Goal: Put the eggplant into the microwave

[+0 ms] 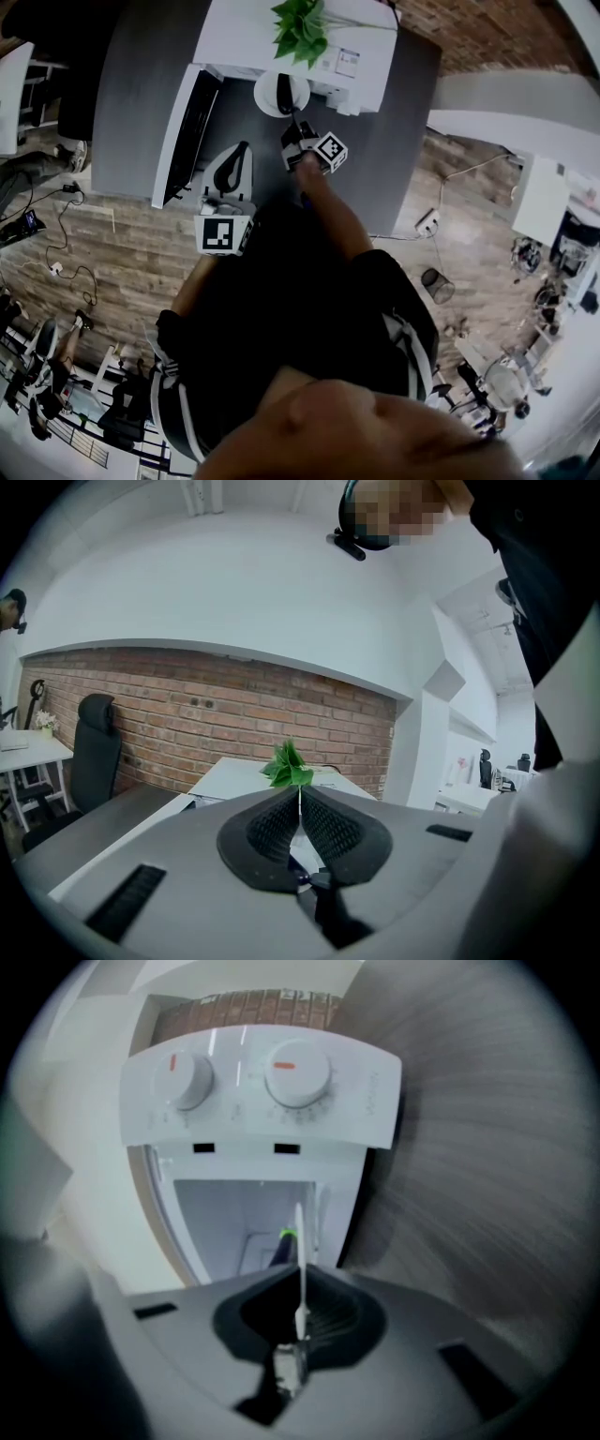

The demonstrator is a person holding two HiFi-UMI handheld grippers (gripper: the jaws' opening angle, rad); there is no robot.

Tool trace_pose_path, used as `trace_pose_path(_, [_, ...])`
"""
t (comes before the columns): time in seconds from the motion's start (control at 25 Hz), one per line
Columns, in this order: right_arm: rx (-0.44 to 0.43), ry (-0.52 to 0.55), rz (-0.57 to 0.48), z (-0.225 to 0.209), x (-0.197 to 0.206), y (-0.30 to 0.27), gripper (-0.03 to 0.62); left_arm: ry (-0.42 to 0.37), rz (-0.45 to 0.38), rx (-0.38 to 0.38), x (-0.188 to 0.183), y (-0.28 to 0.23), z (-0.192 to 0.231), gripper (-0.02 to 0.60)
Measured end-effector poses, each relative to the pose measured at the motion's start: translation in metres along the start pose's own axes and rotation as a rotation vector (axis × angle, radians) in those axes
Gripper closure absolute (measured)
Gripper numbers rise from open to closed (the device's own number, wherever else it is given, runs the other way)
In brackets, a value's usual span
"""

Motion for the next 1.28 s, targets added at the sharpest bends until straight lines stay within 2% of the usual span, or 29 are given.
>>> trace_pose_path(0.28, [0.025,-0.017,-0.009,-0.005,-0.001,-0.008,0.556,-0.011,0.009,-0.003,0.000,0.000,0.003,0.538])
trace_pose_path(1.28, [0.008,-0.042,-0.059,0.001,-0.012,-0.046,0.556,0.020,0.056,-0.030,0.011,-0.010,0.017,0.538])
Point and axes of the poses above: the fingertips, and each gripper's own axes: y backward along the fingers, z to its left, x out of its underside, the point moved 1 cm from there along y, backward along the fingers, and after that the axes turned 1 degree about -z, right-handed, at the moved point
